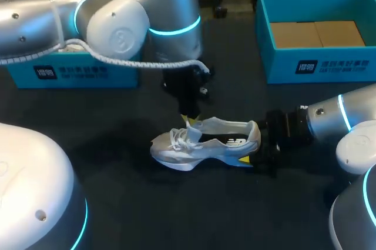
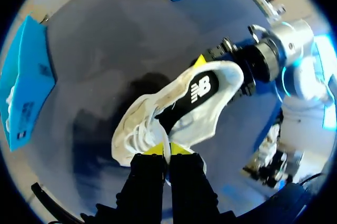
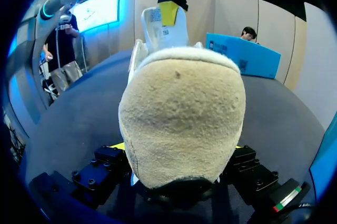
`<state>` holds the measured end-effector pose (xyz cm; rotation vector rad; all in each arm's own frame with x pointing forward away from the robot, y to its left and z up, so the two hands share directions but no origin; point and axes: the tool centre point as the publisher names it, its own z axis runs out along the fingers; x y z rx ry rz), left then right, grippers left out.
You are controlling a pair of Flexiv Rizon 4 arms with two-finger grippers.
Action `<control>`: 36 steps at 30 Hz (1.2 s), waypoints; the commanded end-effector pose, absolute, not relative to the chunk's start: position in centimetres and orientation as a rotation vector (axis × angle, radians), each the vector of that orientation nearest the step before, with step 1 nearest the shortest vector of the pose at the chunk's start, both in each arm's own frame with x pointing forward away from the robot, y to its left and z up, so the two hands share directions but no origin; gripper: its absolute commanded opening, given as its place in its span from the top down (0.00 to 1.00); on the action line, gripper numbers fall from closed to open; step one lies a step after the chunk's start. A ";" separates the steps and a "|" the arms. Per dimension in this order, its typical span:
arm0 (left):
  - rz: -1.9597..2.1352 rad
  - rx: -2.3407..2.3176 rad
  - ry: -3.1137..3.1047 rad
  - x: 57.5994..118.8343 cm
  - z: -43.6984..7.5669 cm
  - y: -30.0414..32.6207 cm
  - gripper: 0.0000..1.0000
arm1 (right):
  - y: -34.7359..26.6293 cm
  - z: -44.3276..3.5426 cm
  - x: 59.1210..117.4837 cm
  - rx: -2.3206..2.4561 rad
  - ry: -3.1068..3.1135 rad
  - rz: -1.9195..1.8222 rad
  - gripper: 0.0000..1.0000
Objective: Take the shoe out of the shoebox, open the shoe tongue, remove and reinsert the insole, then place the shoe into the shoebox
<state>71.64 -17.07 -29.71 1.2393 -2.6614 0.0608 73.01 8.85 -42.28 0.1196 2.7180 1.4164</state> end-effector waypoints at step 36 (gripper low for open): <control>0.009 1.044 -2.769 72.1 -37.1 -7.2 0.67 | 8.9 -42.2 73.0 0.121 2.720 1.410 1.00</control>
